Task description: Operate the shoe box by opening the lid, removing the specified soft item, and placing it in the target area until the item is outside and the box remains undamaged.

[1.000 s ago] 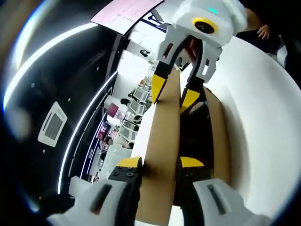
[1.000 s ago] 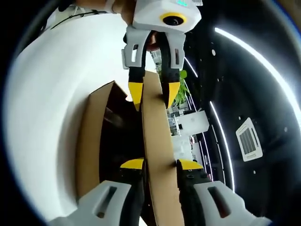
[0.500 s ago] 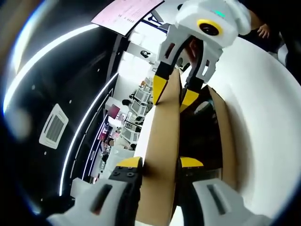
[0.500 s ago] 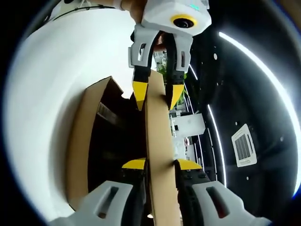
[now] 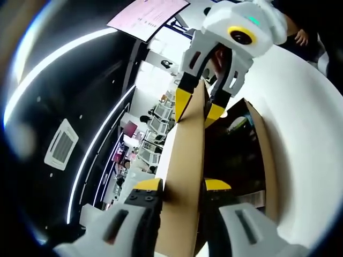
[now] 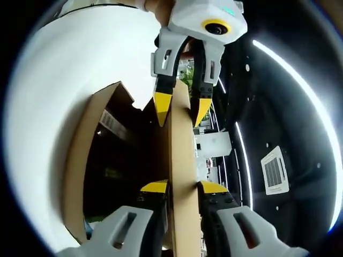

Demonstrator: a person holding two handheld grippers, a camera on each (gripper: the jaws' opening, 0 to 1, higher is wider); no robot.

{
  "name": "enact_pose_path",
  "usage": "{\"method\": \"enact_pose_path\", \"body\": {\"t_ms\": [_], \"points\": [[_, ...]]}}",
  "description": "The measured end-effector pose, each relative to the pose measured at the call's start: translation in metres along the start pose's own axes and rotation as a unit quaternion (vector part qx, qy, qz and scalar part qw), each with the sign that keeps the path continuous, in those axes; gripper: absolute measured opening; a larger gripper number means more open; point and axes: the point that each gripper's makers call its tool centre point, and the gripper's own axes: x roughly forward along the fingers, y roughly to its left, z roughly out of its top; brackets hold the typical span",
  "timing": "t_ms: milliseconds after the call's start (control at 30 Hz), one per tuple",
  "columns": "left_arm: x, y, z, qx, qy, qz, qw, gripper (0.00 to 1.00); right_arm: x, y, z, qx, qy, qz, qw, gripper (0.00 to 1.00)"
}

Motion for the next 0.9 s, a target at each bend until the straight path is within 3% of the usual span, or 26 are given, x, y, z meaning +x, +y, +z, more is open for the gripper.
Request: {"method": "enact_pose_path", "body": {"t_ms": [900], "points": [[0.01,0.021,-0.003,0.009,0.005,0.002,0.9999,0.27,0.01,-0.017,-0.005,-0.016,0.013,-0.01,0.9997,0.15]]}}
